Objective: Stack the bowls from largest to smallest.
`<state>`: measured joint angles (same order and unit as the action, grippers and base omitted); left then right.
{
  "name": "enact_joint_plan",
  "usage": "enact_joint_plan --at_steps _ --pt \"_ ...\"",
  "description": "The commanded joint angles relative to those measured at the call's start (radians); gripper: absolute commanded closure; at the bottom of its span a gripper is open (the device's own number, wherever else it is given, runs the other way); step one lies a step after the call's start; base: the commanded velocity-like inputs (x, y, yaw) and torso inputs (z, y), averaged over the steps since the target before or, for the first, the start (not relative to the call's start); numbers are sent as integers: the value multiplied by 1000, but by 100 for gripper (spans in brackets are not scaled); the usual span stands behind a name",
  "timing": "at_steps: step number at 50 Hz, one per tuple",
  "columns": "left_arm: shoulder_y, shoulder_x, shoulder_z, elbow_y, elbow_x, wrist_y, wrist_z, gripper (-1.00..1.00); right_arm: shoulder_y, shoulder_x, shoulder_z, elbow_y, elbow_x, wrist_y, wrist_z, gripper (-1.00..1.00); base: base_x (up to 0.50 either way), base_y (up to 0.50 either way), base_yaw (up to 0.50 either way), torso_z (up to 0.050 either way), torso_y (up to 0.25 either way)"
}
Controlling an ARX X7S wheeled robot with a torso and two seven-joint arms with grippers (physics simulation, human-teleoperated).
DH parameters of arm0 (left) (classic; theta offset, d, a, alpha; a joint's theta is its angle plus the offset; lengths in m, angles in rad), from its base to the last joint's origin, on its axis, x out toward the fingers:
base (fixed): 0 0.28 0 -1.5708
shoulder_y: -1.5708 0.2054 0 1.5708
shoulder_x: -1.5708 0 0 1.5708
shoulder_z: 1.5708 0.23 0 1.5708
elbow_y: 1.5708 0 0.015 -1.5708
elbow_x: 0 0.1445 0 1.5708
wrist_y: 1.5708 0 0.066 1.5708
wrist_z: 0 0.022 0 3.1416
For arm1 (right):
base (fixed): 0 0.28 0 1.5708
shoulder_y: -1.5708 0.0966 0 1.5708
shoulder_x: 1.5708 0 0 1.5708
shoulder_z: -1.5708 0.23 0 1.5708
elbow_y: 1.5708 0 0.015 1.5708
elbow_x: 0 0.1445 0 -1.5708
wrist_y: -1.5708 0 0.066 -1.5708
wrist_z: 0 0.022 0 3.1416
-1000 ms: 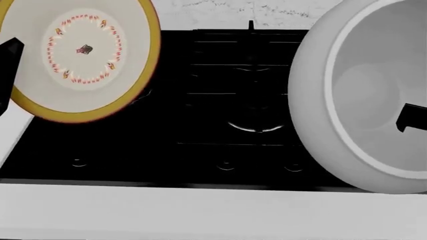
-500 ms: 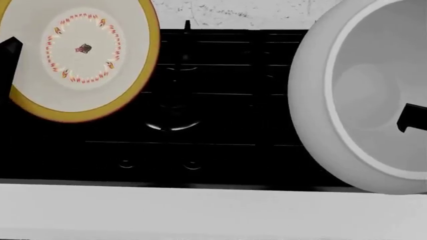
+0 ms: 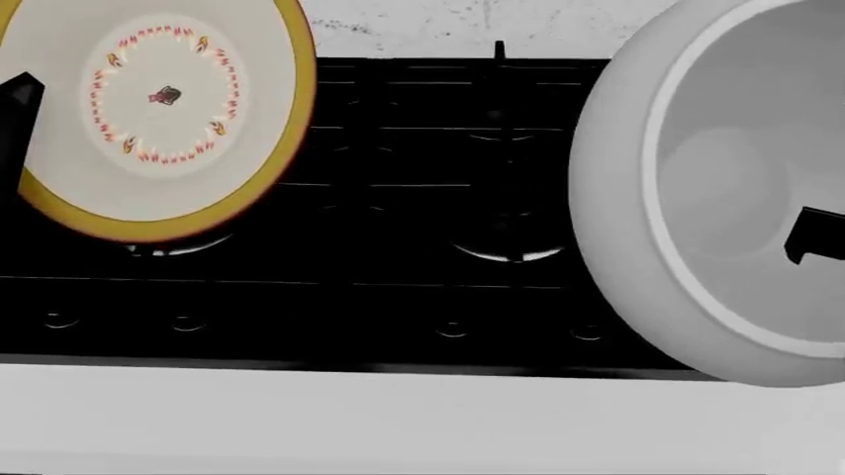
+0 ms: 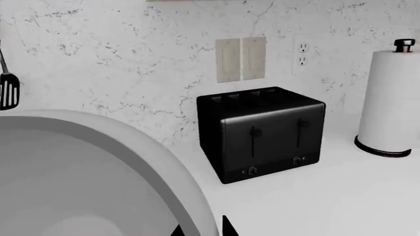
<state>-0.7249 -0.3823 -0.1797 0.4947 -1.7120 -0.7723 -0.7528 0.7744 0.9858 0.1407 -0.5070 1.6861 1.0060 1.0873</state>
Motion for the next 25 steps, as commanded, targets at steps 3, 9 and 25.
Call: enact_joint_plan --at_steps 3,9,25 --pt "1 -2 -3 5 -5 15 5 100 -11 4 15 -7 -7 -5 -5 100 0 -500 0 0 0" --pt "1 -3 -3 5 -6 18 6 100 -9 7 15 -8 -2 -6 -2 100 0 -500 0 0 0" --pt "5 -6 -2 9 -11 28 4 100 -15 16 20 -13 9 -11 4 100 0 -500 0 0 1"
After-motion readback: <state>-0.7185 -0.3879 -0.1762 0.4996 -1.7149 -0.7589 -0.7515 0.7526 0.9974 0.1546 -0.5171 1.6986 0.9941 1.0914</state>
